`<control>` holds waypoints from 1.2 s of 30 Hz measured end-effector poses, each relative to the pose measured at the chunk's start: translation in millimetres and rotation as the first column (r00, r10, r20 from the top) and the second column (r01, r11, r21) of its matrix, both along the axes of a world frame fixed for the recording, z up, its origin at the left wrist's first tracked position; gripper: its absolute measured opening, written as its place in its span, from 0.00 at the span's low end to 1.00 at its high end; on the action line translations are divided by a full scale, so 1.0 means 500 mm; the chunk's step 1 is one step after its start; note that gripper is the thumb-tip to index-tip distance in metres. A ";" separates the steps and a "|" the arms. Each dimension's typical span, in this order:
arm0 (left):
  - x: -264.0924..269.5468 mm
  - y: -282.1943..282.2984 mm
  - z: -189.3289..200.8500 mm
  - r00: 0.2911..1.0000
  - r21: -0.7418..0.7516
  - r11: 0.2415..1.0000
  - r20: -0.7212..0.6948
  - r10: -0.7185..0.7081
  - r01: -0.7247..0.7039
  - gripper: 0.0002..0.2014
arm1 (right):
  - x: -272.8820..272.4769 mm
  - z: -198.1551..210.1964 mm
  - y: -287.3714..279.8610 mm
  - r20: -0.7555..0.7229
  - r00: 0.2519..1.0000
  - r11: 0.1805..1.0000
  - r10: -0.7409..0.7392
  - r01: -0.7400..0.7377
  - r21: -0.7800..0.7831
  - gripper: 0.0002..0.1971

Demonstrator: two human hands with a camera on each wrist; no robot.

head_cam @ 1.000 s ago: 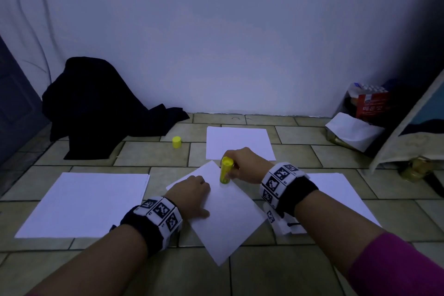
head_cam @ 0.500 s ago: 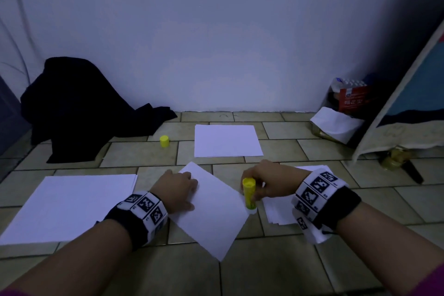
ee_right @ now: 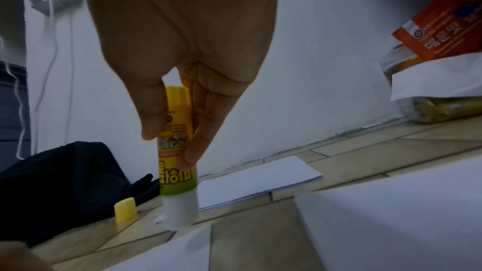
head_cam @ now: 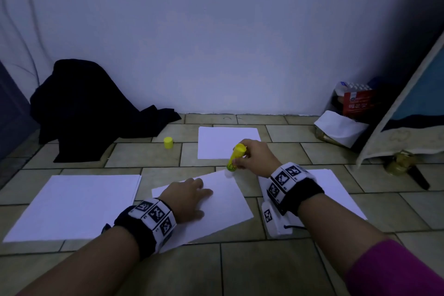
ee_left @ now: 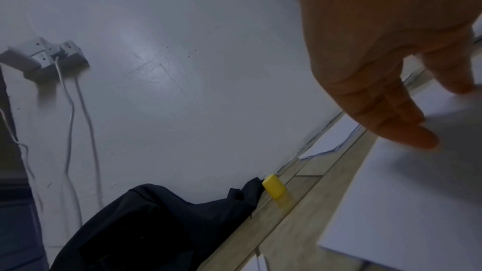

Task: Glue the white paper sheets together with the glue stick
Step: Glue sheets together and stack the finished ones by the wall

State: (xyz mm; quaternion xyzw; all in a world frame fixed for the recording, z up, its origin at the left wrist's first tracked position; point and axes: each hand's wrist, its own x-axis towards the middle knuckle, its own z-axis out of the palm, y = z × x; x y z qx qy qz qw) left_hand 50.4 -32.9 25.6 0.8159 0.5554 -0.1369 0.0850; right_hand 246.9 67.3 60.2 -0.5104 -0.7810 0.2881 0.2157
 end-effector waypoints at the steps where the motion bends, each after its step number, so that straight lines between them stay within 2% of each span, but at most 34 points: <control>1: -0.001 0.002 0.000 1.000 0.008 1.000 -0.002 0.002 -0.002 0.30 | -0.009 -0.003 0.005 -0.001 1.000 1.000 -0.016 0.016 0.006 0.13; 6: 0.012 0.004 0.001 1.000 -0.019 1.000 0.021 0.023 -0.023 0.27 | -0.053 -0.019 0.022 0.007 0.999 0.999 -0.040 0.040 -0.008 0.16; 13: 0.008 0.003 0.001 0.997 -0.012 0.998 0.055 0.060 -0.060 0.28 | -0.074 -0.022 0.019 0.159 0.986 0.997 0.050 -0.041 -0.059 0.17; 17: 0.006 0.006 0.000 0.996 -0.022 0.998 0.068 0.065 -0.064 0.28 | -0.058 0.006 0.001 0.265 0.949 0.983 0.169 -0.144 -0.112 0.16; 23: 0.002 0.014 0.003 0.997 -0.036 0.998 0.065 0.049 -0.047 0.30 | -0.021 0.021 -0.048 0.345 0.888 0.951 0.305 -0.267 -0.153 0.16; 26: -0.002 0.019 0.005 0.997 -0.057 0.998 0.064 0.034 -0.031 0.31 | -0.006 0.021 -0.062 0.354 0.875 0.943 0.330 -0.291 -0.160 0.11; 32: 0.001 0.021 0.006 0.999 -0.100 0.995 -0.036 0.003 -0.006 0.32 | 0.011 0.039 -0.068 0.442 0.823 0.934 0.357 -0.311 -0.175 0.09; 34: 0.001 0.021 0.011 0.997 -0.105 0.993 -0.062 0.053 -0.060 0.32 | 0.013 0.047 -0.059 0.435 0.843 0.948 0.317 -0.285 -0.139 0.10; 36: -0.001 0.018 0.017 0.991 -0.094 0.990 -0.086 0.101 -0.109 0.33 | 0.014 0.050 -0.049 0.352 0.906 0.972 0.237 -0.220 -0.087 0.10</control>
